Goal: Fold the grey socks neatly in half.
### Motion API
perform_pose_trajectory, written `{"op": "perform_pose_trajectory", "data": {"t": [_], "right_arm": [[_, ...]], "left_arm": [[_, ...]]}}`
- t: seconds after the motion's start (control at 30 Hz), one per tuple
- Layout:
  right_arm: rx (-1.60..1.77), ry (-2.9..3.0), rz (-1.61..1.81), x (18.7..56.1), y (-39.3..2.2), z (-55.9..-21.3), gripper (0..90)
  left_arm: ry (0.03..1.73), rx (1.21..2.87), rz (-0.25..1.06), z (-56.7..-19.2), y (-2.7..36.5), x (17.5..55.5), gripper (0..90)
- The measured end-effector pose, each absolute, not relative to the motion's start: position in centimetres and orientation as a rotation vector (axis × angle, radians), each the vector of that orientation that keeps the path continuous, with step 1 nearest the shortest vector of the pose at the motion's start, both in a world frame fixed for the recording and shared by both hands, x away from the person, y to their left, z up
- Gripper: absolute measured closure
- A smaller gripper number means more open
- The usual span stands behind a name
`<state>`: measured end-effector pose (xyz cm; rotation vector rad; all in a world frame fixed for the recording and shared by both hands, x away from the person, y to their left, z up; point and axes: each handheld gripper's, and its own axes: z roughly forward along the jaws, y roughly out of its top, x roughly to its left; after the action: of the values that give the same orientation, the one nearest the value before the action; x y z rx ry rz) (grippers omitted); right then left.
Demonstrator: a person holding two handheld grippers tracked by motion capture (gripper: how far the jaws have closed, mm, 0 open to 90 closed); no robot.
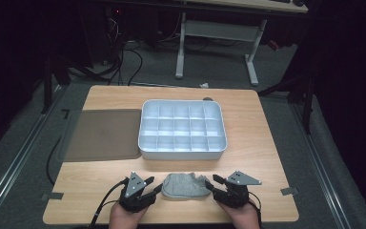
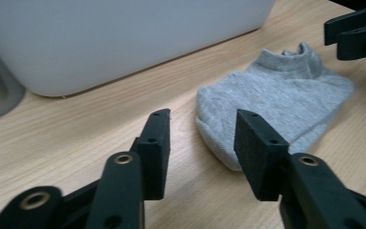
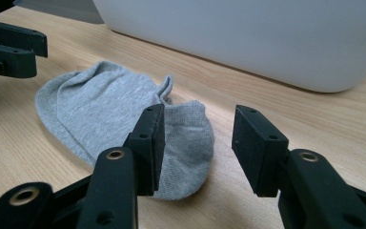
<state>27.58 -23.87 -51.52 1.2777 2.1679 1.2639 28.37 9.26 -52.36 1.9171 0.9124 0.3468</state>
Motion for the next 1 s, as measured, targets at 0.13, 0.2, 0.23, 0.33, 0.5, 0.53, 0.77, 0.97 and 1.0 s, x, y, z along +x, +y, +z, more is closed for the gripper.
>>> {"op": "perform_pose_trajectory", "data": {"t": [0.13, 0.2, 0.23, 0.33, 0.5, 0.53, 0.77, 0.97, 1.0], "right_arm": [[1.277, 2.181, 1.249, 27.6, -23.6, -51.7, 54.5], [1.272, 2.185, 1.245, 27.6, -23.6, -51.7, 54.0], [1.293, 2.193, 1.232, 27.6, -23.5, -51.9, 52.8], [1.295, 2.215, 1.218, 27.7, -23.4, -52.1, 52.2], [1.279, 2.228, 1.207, 27.5, -23.1, -52.2, 51.5], [1.279, 2.228, 1.207, 27.5, -23.1, -52.2, 51.5], [1.259, 2.260, 1.165, 27.4, -22.6, -52.6, 50.6], [1.266, 2.255, 1.166, 27.4, -22.4, -52.6, 50.3], [1.267, 2.253, 1.167, 27.4, -22.4, -52.6, 50.1]], "left_arm": [[0.902, 1.925, 0.336, -52.5, 8.6, 28.4, 64.1], [0.891, 1.939, 0.346, -52.5, 8.1, 28.4, 66.0], [0.883, 1.951, 0.360, -52.4, 7.4, 28.7, 66.8], [0.878, 1.962, 0.378, -52.2, 6.5, 29.2, 70.8], [0.901, 1.997, 0.392, -52.7, 5.3, 29.6, 73.3], [0.901, 1.997, 0.392, -52.7, 5.3, 29.6, 73.8], [0.909, 2.009, 0.501, -53.0, 4.8, 28.9, 90.0], [0.886, 1.971, 0.508, -52.5, 5.0, 28.4, 90.0], [0.884, 1.965, 0.503, -52.4, 5.1, 28.3, 90.0]]}}
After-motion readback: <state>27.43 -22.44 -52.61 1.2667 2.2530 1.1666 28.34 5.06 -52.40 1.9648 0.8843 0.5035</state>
